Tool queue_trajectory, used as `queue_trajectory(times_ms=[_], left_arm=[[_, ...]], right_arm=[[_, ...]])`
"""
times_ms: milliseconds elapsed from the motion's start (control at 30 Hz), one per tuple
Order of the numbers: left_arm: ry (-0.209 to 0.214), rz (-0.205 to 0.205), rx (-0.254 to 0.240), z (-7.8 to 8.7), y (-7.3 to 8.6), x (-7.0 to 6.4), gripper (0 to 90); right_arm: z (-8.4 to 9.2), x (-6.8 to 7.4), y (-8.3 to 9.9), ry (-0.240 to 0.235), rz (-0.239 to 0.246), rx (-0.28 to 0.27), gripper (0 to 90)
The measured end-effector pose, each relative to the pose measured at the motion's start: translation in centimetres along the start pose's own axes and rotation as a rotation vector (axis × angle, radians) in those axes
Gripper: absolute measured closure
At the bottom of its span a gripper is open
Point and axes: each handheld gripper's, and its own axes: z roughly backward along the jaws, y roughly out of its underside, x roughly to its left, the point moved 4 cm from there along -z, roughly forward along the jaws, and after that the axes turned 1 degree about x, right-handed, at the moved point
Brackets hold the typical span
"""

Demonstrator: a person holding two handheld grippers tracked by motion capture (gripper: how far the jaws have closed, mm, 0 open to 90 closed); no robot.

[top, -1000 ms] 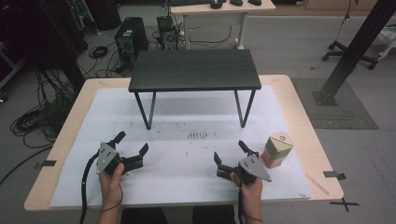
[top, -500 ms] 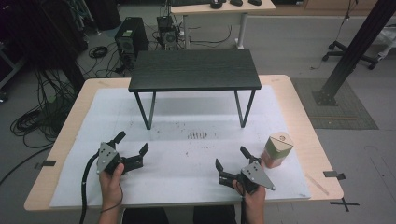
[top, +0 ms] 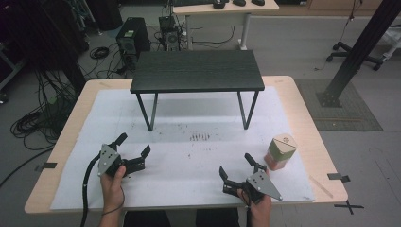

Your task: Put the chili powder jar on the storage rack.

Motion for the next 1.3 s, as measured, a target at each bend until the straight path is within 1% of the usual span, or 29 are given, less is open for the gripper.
queue_trajectory(times_ms=[400, 600, 733, 1000, 1300], left_arm=[[0.0, 0.0, 0.0, 0.0, 0.0, 0.0, 0.4], [0.0, 0.0, 0.0, 0.0, 0.0, 0.0, 0.4], [0.0, 0.0, 0.0, 0.0, 0.0, 0.0, 0.4], [0.0, 0.0, -0.001, 0.0, 0.0, 0.0, 0.5], [0.0, 0.0, -0.001, 0.0, 0.0, 0.0, 0.4]], right_arm=[[1.4, 0.5, -0.1, -0.006, -0.004, 0.0, 2.0], [1.9, 0.6, -0.2, -0.012, 0.0, -0.001, 2.0], [2.3, 0.6, -0.3, -0.013, 0.013, 0.003, 2.0], [3.2, 0.3, -0.3, -0.003, 0.015, 0.005, 2.1], [4.1, -0.5, -0.1, 0.017, 0.023, 0.006, 2.1]])
